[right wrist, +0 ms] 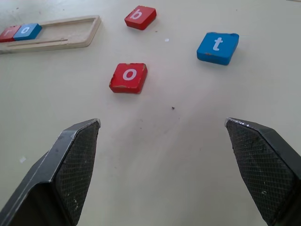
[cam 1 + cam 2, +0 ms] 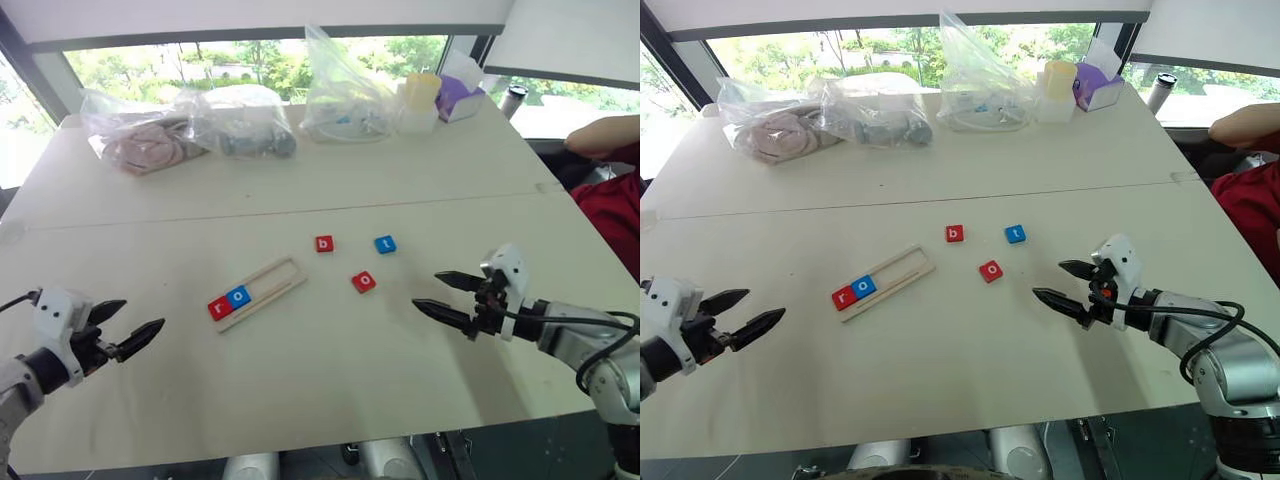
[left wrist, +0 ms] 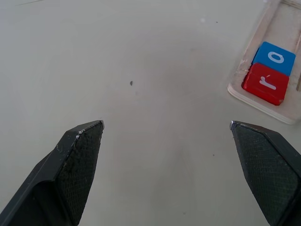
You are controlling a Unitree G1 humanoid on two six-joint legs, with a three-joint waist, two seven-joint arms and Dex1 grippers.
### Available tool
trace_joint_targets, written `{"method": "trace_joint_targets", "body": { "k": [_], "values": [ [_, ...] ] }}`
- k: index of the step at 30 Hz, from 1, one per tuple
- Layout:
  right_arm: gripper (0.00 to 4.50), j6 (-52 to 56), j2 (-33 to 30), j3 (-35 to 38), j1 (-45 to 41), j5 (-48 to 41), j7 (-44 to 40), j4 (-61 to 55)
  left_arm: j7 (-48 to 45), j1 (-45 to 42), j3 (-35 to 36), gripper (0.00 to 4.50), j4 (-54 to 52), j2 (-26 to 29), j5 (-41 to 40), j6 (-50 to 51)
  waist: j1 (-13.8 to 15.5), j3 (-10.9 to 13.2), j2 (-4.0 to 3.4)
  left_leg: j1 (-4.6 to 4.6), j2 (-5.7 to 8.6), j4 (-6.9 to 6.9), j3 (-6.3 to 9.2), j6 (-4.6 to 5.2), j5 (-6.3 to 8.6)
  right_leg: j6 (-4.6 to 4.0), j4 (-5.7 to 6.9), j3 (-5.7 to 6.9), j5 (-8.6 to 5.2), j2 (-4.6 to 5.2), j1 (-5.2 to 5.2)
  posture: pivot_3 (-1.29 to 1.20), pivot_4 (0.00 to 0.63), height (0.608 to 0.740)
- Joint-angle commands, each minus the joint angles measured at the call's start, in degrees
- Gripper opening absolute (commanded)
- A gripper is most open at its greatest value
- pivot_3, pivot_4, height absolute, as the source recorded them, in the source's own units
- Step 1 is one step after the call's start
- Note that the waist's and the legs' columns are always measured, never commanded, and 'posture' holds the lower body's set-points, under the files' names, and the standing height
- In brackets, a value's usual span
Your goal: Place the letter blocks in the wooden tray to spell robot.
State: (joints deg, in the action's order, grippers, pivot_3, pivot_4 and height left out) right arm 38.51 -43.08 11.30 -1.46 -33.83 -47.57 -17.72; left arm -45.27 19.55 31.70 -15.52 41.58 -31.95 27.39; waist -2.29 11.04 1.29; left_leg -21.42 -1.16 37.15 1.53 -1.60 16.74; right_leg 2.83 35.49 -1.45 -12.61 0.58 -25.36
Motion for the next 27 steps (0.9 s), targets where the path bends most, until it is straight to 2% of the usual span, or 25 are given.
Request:
{"method": "trace_joint_targets", "body": {
  "k": [1, 21, 24, 27],
  "values": [
    [4.38, -1.58, 0.21, 0.01, -1.03, 0.69, 0.06, -0.26, 1.24, 0.09, 1.83, 4.50, -2.45, -0.82, -1.05, 0.30, -0.01, 0.00, -0.01, 0.01, 0.00, 0.00, 0.01, 0.00, 0.00, 0.00, 0.02, 0.00, 0.00, 0.00, 0.00, 0.00, 0.150, 0.740],
    [4.38, -3.03, 1.30, -1.38, -2.48, 2.33, 1.61, -0.27, 2.60, -1.97, 0.64, 4.50, -1.62, -1.53, -0.35, -0.05, 0.00, -0.01, 0.00, 0.13, 0.09, 0.21, -0.02, 0.01, -0.01, -0.02, 0.39, -0.02, -0.01, 0.02, 0.04, 0.00, 0.150, 0.740],
    [4.38, -2.45, 1.58, -1.32, -3.00, 2.15, 2.17, -0.05, 2.71, -1.87, 0.73, 4.50, -1.74, -1.64, -0.32, 0.02, -0.10, -0.01, -0.01, 0.05, 0.22, 0.19, 0.30, 0.01, -0.01, 0.00, 0.51, 0.18, -0.05, 0.18, 0.33, 0.00, 0.150, 0.740],
    [4.38, -2.16, 1.71, -1.44, -3.27, 2.06, 2.36, 0.18, 2.68, -1.85, 0.43, 4.50, -1.84, -1.57, 0.04, -0.16, 0.01, -0.01, -0.01, 0.40, 0.19, 0.29, 0.34, 0.01, -0.01, 0.01, 0.54, 0.22, -0.13, 0.12, 0.40, 0.00, 0.150, 0.740]
  ]
}}
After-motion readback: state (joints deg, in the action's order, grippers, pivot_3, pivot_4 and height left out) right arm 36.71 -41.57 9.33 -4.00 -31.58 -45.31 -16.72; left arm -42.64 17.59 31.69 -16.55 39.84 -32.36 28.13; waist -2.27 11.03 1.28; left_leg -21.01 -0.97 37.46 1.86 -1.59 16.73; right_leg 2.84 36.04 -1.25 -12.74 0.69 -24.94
